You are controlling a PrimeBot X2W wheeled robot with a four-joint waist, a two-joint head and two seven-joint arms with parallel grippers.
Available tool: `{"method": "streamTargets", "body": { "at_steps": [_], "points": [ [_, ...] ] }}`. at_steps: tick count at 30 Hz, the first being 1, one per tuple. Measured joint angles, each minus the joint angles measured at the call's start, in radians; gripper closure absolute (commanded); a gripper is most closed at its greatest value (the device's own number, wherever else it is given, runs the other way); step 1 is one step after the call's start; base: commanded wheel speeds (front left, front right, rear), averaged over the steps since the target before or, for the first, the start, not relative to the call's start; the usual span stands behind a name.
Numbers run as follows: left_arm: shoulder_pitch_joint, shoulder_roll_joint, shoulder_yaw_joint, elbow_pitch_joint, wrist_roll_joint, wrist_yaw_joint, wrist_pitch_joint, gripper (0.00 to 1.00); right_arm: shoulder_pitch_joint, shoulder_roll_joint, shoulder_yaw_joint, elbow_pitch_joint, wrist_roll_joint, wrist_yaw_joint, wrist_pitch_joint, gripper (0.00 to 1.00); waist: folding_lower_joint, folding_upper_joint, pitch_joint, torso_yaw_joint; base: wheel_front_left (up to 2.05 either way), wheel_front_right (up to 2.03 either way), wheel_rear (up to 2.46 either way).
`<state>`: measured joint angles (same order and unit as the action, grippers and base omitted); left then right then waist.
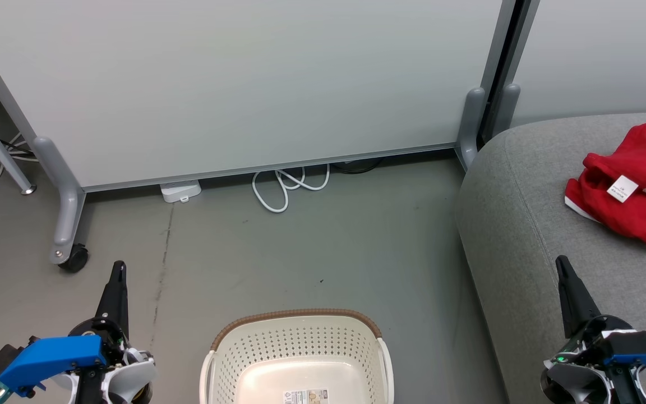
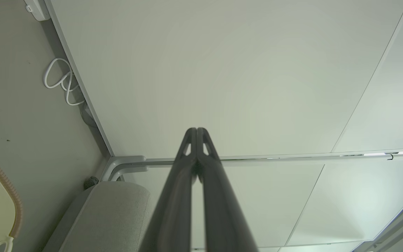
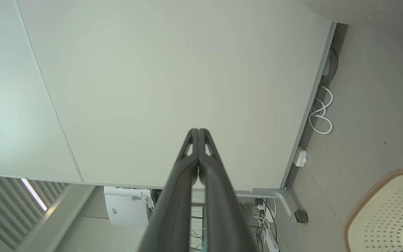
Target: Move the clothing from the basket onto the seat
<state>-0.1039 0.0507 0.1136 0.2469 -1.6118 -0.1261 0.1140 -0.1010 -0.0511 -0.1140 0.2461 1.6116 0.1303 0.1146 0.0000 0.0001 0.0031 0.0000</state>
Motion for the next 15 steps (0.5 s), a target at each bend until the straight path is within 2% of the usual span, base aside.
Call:
{"method": "streamTargets", "body": {
  "at_steps": [15],
  "points": [
    [0.000, 0.000, 0.000, 0.000, 0.000, -0.003, 0.000, 1.00, 0.000, 0.000, 0.000, 0.000, 0.000, 0.000, 0.000, 1.00, 0.0000, 0.0000, 0.000, 0.000, 0.00, 0.00, 0.00]
  ]
}}
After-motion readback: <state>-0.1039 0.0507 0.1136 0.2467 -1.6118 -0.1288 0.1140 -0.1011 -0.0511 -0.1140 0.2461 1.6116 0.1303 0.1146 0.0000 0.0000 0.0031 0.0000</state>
